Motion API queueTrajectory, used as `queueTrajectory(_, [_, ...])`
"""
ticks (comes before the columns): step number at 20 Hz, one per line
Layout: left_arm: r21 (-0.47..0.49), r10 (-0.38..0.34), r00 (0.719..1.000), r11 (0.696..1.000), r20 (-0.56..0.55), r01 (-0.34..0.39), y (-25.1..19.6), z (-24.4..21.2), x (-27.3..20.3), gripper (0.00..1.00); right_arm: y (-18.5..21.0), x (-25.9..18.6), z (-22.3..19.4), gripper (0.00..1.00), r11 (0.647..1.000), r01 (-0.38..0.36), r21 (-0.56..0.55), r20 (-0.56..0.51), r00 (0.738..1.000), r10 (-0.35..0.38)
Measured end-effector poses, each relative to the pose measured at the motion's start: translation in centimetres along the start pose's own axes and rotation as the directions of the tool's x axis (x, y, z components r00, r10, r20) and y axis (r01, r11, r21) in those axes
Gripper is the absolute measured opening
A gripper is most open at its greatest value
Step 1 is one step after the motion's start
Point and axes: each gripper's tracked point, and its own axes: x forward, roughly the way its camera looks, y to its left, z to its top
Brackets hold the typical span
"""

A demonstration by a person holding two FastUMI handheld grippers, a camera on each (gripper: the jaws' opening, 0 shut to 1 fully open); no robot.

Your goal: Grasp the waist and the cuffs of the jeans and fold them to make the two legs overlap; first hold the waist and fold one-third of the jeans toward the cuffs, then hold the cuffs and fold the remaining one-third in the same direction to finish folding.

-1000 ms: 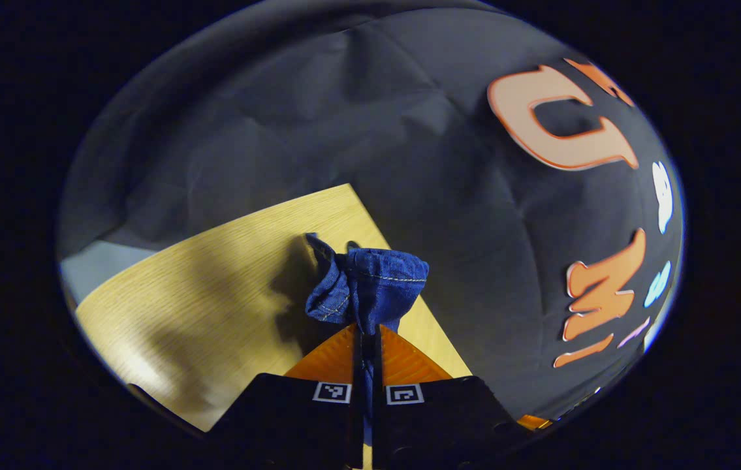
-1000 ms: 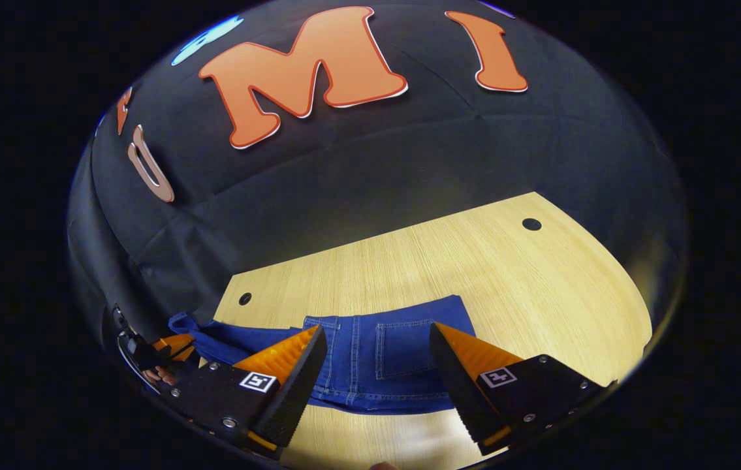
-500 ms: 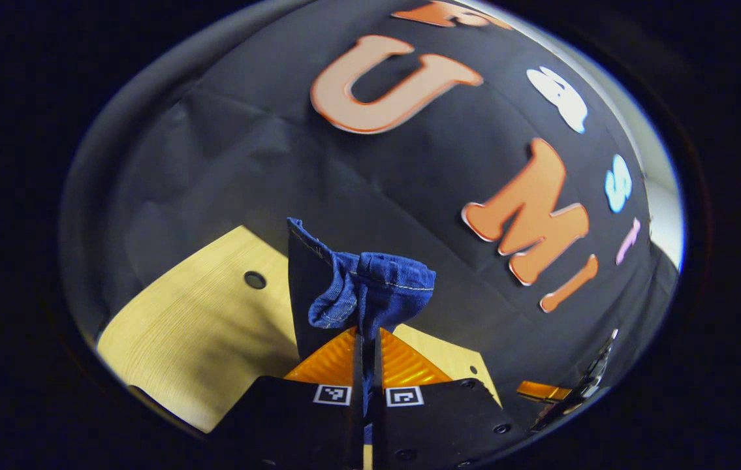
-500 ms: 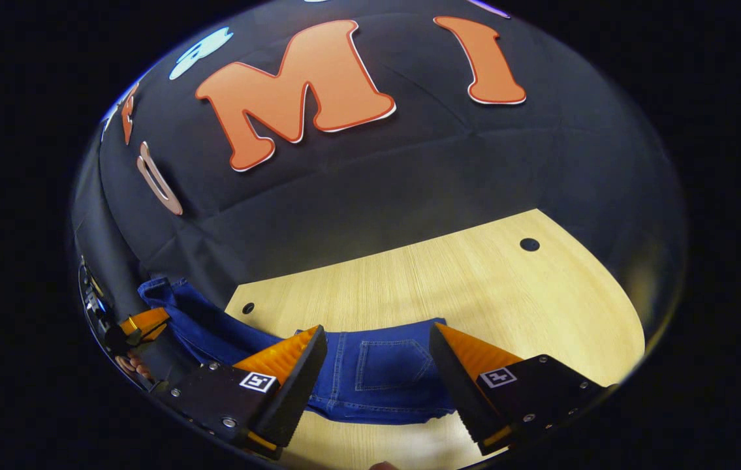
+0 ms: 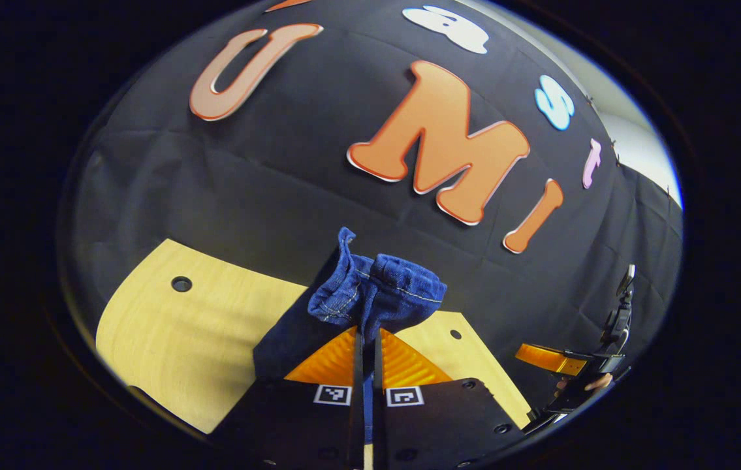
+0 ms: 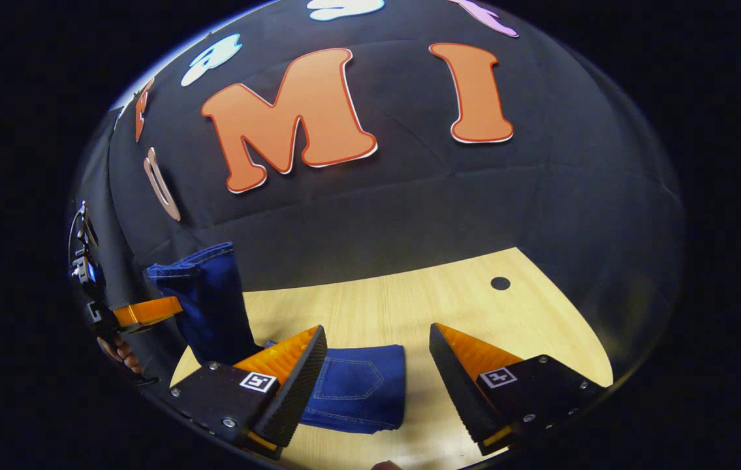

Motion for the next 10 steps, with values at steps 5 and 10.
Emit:
queueTrajectory(5, [0.120,0.003,0.995,0.993,-0.100,0.009,-5.3,-4.5,4.5,0.05,-2.9,-0.9,0.1,0.98,1.000,0.012,0.009,0.014,1.000,-0.013])
queueTrajectory(10, [0.284,0.038,0.950,0.957,-0.310,0.055,-9.0,-12.7,7.4,0.08,-5.7,-1.2,-0.5,0.97,0.999,0.036,0.033,0.009,0.999,-0.036])
